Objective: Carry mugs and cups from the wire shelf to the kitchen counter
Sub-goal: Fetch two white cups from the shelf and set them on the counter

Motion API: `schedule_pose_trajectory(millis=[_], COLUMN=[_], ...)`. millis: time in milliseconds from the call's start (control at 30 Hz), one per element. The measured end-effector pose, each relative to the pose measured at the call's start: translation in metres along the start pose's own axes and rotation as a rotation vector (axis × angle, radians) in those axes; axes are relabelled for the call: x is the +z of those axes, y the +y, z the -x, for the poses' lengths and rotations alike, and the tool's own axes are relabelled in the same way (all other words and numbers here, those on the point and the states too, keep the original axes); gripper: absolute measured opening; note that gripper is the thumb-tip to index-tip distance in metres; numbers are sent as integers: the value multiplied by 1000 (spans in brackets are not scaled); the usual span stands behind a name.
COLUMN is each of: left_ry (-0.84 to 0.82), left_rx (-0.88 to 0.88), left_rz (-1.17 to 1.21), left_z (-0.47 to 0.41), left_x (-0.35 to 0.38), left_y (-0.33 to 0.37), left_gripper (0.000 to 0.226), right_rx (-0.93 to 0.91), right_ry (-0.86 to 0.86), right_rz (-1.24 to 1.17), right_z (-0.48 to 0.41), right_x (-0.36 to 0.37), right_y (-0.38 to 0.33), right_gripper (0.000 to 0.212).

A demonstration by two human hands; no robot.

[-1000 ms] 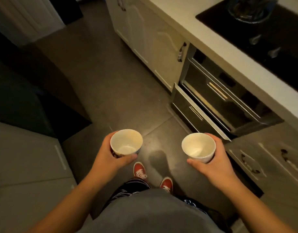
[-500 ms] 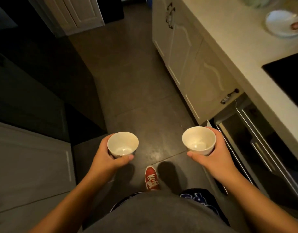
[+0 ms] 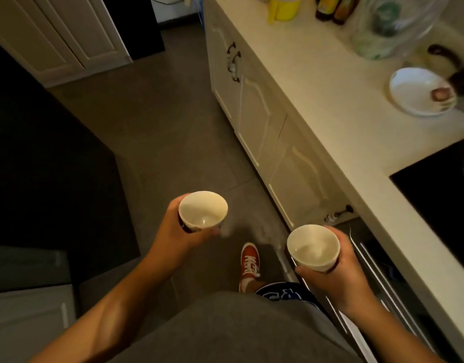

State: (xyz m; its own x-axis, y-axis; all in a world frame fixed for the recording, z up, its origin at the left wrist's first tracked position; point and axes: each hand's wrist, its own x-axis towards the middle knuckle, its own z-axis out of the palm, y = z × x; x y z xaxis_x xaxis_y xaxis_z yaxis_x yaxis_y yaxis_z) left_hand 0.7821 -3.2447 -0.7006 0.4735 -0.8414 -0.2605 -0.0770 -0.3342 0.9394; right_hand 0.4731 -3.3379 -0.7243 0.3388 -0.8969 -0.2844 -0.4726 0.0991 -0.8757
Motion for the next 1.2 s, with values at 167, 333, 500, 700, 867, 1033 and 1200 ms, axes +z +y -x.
schedule_pose_trajectory(millis=[167,333,500,700,867,1033,1200], left_ry=[52,131,250,270,205,109,45], left_rx=[-27,-88,-106,-143,-129,-90,-77], left_rz=[20,-1,-27,-35,-31,-10,-1], left_z=[-56,-85,-130,-219,-315,-410,-503], left_x=[2,-22,-60,-125,-165,-173,-160], left_y=[24,33,28,17,40,77,103], left_gripper=[78,82,78,79,79,77,79], right_rx=[-28,-175,-297,-261,-177,-69,-53], right_ry=[-82,-227,-288,-305,-255,-161,-49], right_rz=[51,82,76,17,24,-20,3], right_z=[-94,-183,-272,-359,-402,-436,-479], right_x=[-5,17,67,130,140,133,123], right_y=[-37,-92,-136,-179,-209,-229,-242], right_gripper=[95,91,85,90,88,87,90])
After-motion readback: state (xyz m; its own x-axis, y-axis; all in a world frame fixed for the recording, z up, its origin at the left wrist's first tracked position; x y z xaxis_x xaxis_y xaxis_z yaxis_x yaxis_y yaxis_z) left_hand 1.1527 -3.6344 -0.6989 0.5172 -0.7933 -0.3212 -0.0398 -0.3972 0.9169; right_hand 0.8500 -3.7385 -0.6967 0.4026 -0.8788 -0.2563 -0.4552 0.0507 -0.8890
